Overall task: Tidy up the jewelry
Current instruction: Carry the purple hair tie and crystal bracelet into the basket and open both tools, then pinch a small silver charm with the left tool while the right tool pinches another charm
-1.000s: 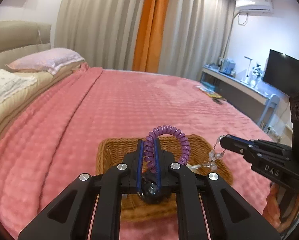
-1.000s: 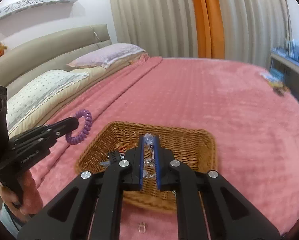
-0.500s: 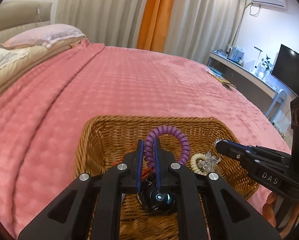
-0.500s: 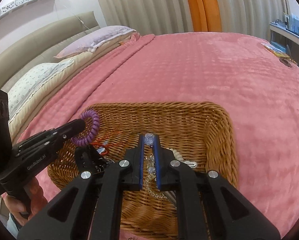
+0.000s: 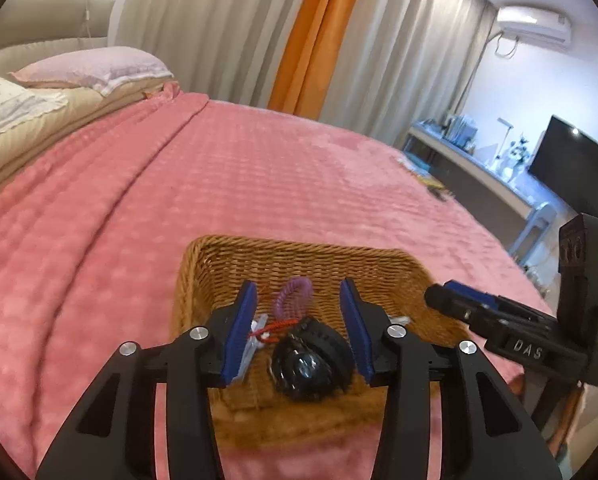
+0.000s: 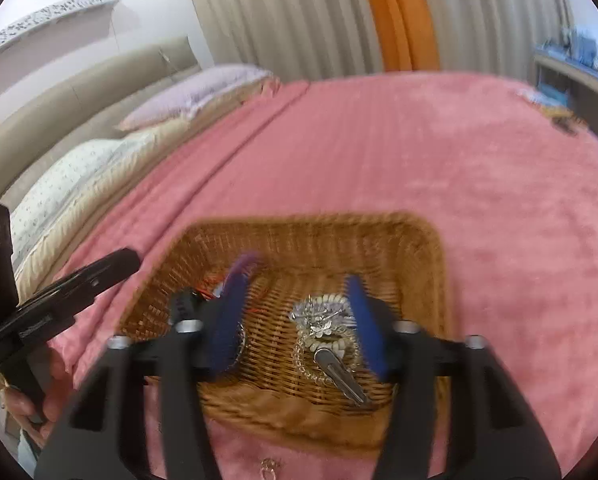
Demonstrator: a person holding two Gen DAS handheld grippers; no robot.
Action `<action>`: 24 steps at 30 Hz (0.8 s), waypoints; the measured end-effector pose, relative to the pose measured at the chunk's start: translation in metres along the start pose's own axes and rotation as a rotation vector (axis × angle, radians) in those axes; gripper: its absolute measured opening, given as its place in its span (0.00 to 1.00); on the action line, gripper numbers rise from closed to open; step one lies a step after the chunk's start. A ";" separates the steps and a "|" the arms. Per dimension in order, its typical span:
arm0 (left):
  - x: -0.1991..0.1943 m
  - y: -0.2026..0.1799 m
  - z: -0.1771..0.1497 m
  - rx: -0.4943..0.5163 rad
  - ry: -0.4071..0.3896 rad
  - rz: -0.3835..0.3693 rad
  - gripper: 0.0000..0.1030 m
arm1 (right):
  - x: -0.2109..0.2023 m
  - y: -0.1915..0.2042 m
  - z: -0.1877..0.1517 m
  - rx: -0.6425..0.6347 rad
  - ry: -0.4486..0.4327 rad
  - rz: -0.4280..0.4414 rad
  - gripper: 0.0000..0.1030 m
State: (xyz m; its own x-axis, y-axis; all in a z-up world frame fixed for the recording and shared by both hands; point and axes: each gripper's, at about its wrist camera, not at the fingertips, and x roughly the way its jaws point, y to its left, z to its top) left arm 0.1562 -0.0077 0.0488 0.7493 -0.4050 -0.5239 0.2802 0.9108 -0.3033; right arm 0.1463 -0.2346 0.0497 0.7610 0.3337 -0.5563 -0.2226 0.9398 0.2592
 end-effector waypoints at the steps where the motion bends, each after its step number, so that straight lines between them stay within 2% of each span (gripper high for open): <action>1: -0.011 -0.001 -0.001 0.001 -0.014 -0.002 0.43 | -0.008 0.003 -0.001 -0.004 -0.008 0.005 0.52; 6: -0.076 -0.009 -0.006 0.021 -0.094 -0.018 0.43 | -0.060 0.026 -0.013 -0.051 -0.056 0.006 0.52; 9: -0.110 -0.015 -0.009 0.039 -0.145 -0.020 0.48 | -0.086 0.039 -0.024 -0.078 -0.070 0.002 0.52; 13: -0.136 -0.020 -0.025 0.056 -0.164 -0.029 0.49 | -0.097 0.053 -0.049 -0.116 -0.052 -0.035 0.52; 16: -0.133 -0.016 -0.043 0.055 -0.126 -0.028 0.49 | -0.085 0.054 -0.071 -0.120 0.000 -0.039 0.52; 19: -0.114 -0.003 -0.069 0.035 -0.048 -0.020 0.49 | -0.061 0.048 -0.089 -0.103 0.060 -0.052 0.52; 21: -0.090 0.005 -0.086 0.038 0.031 -0.020 0.49 | -0.040 0.040 -0.100 -0.087 0.106 -0.062 0.52; 23: -0.063 0.012 -0.102 0.053 0.111 -0.003 0.49 | -0.021 0.031 -0.107 -0.061 0.154 -0.052 0.44; 24: -0.051 0.015 -0.109 0.055 0.151 -0.005 0.49 | -0.012 0.026 -0.111 -0.047 0.177 -0.049 0.44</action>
State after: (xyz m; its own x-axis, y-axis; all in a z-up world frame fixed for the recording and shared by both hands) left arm 0.0569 0.0182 -0.0159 0.6505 -0.4132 -0.6373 0.3191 0.9101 -0.2644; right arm 0.0635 -0.2057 -0.0247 0.6534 0.2908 -0.6990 -0.2193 0.9564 0.1928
